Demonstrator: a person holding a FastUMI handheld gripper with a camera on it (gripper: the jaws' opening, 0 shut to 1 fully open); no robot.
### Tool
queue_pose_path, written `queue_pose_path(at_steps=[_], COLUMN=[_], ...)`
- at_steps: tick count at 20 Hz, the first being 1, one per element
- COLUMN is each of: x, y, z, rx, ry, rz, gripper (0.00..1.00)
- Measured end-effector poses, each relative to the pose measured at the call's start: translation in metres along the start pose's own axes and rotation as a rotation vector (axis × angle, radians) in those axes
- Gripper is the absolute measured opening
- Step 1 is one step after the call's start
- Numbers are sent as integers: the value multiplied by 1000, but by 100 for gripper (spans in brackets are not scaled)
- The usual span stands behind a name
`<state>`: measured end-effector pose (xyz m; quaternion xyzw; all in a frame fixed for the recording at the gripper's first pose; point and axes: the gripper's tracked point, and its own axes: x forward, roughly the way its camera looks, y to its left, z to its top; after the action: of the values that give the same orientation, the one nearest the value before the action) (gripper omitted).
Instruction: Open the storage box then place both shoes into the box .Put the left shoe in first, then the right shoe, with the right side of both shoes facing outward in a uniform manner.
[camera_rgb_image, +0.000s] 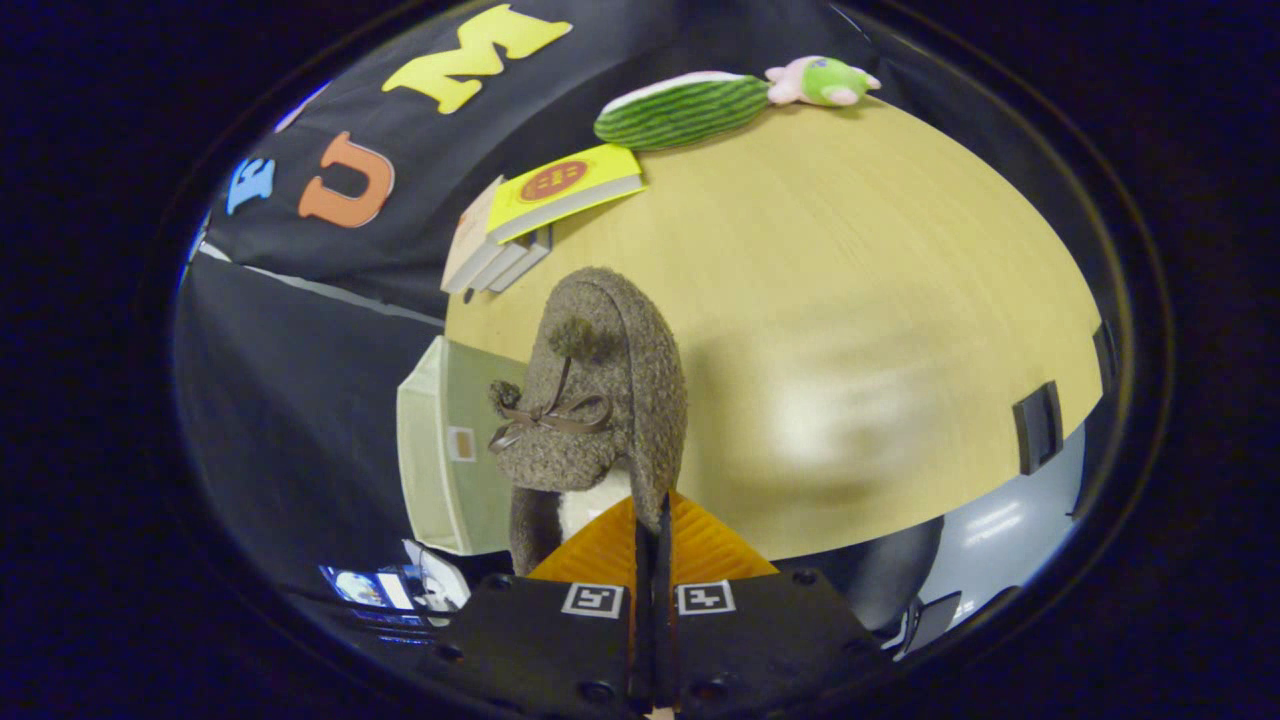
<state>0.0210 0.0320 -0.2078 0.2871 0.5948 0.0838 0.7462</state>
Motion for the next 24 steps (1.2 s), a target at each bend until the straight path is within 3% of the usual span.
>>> queue_pose_path(at_steps=[6,11,18,24], x=[-7,27,96,123], y=[122,187,208,197], z=[-11,-22,-25,-22], rx=[-130,-162,-104,-102], ry=[-37,-13,42,33], rz=[48,47,-33,-109], gripper=[6,6,6,6])
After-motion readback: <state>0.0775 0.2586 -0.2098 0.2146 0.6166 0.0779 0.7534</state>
